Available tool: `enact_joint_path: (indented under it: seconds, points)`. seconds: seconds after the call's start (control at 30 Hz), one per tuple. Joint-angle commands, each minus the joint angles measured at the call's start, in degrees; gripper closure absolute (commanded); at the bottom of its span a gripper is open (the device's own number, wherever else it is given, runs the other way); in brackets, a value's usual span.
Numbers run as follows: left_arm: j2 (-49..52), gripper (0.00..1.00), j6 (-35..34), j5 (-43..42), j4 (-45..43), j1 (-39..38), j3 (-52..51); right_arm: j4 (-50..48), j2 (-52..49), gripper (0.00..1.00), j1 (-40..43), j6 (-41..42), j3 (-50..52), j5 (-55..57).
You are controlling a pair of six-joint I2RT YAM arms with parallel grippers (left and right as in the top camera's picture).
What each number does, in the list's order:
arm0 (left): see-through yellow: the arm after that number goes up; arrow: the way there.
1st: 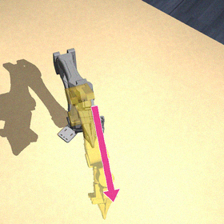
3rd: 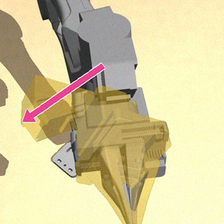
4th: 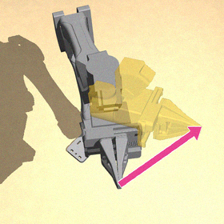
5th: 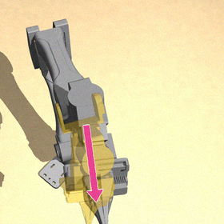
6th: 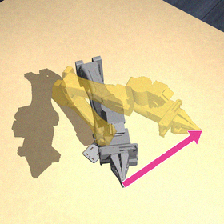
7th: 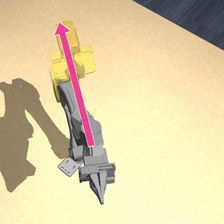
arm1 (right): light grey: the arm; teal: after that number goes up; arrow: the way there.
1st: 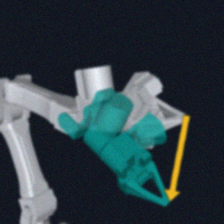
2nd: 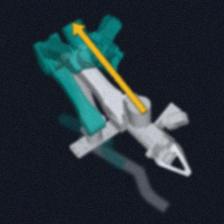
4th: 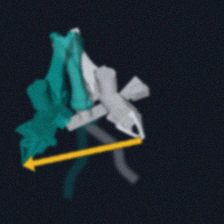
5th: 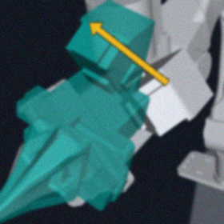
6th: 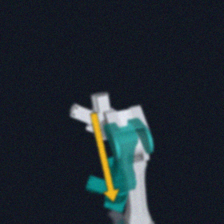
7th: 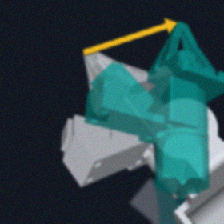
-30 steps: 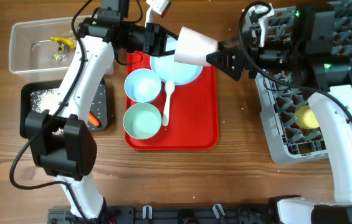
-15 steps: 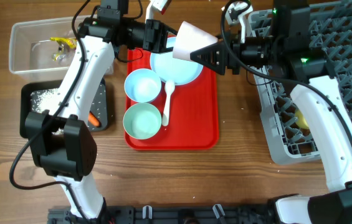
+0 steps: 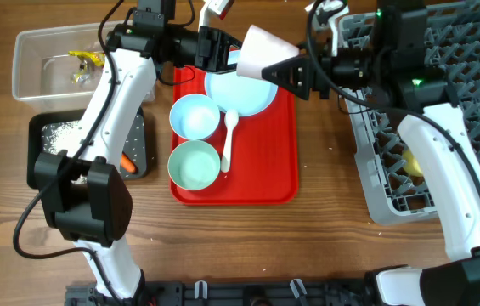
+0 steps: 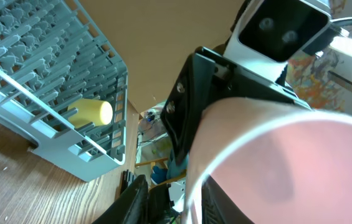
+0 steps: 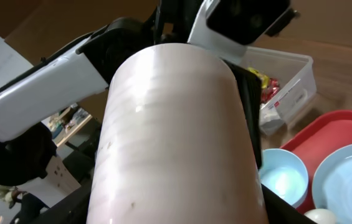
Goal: Sort waste into correct bins and load items into the dishwasher rack
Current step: 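Lift the pink cup and pass it to the right gripper, then place the pink cup upside down in the rack with the right gripper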
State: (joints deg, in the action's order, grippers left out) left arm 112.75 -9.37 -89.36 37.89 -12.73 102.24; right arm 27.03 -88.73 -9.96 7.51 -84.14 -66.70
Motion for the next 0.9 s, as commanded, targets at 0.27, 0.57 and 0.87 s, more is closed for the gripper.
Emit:
enact_joint_path:
  seconds: [0.27, 0.57, 0.87]
  points:
    - [-1.1, 0.7, -0.1, -0.8, 0.0, 0.1, 0.5, 9.3, 0.5, 0.54, 7.5, -6.5, 0.2, -2.4]
    - [-1.1, 0.59, -0.1, 35.2, 9.7, 0.1, 0.5, 21.6, 6.1, 0.53, 20.8, -8.5, 0.1, 7.4]
    - [-1.1, 0.51, -0.1, 71.9, 21.5, -1.7, 0.5, 40.4, 8.7, 0.54, 42.4, -7.2, -0.4, 32.8]
